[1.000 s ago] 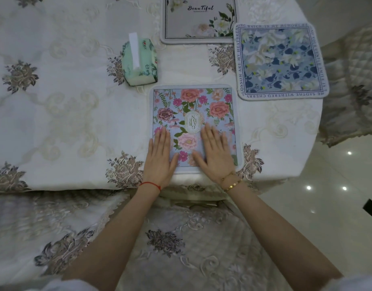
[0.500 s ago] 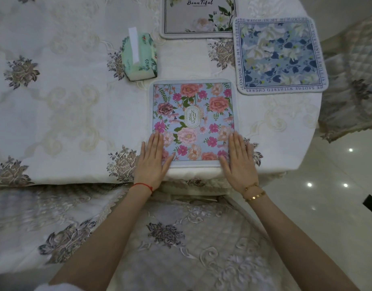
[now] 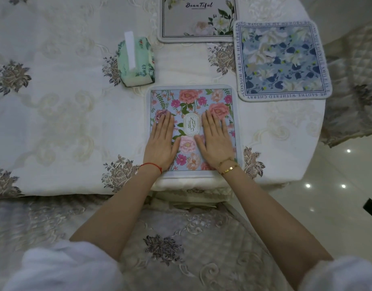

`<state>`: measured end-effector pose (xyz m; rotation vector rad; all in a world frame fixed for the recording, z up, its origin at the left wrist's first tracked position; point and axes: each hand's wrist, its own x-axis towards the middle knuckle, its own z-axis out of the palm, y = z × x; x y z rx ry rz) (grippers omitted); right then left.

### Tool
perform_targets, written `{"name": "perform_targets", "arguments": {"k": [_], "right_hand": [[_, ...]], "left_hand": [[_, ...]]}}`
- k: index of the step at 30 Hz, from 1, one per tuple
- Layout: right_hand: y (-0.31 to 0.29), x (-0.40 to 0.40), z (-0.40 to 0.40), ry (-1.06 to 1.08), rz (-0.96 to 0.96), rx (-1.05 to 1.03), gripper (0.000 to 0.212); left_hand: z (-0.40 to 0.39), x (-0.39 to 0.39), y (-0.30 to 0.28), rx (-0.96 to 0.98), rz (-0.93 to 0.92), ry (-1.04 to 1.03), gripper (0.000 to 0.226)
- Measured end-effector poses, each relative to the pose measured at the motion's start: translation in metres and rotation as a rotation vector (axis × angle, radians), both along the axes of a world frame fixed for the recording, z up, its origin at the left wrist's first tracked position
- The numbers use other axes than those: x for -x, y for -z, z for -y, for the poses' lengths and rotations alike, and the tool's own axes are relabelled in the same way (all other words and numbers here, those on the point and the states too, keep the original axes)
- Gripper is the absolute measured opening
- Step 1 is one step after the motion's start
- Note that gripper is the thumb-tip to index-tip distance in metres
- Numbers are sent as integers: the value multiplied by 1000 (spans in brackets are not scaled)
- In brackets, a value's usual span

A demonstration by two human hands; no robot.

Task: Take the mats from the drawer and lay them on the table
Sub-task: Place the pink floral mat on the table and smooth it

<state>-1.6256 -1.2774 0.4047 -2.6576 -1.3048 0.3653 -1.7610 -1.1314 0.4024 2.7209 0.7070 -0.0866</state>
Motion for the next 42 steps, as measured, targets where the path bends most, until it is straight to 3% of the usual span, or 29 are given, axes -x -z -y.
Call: {"name": "perform_targets", "arguments": {"k": [11, 16, 21, 29, 42], "right_hand": [[-6, -18, 60, 181, -13, -24, 70], [-18, -41, -7, 78, -14, -93, 69], [-12, -60, -82, -65, -22, -86, 66], [8, -66, -84, -67, 32, -44, 71], [6, -80, -33, 189, 45, -54, 85]], "left_hand": [[-15, 37, -3, -34, -45, -56, 69], [-27, -16, -9, 5, 45, -14, 64], [-50, -72, -5, -20, 24, 58, 62], [-66, -77, 6, -36, 83, 49, 66], [-77, -38, 5, -40, 60, -79, 72]]}}
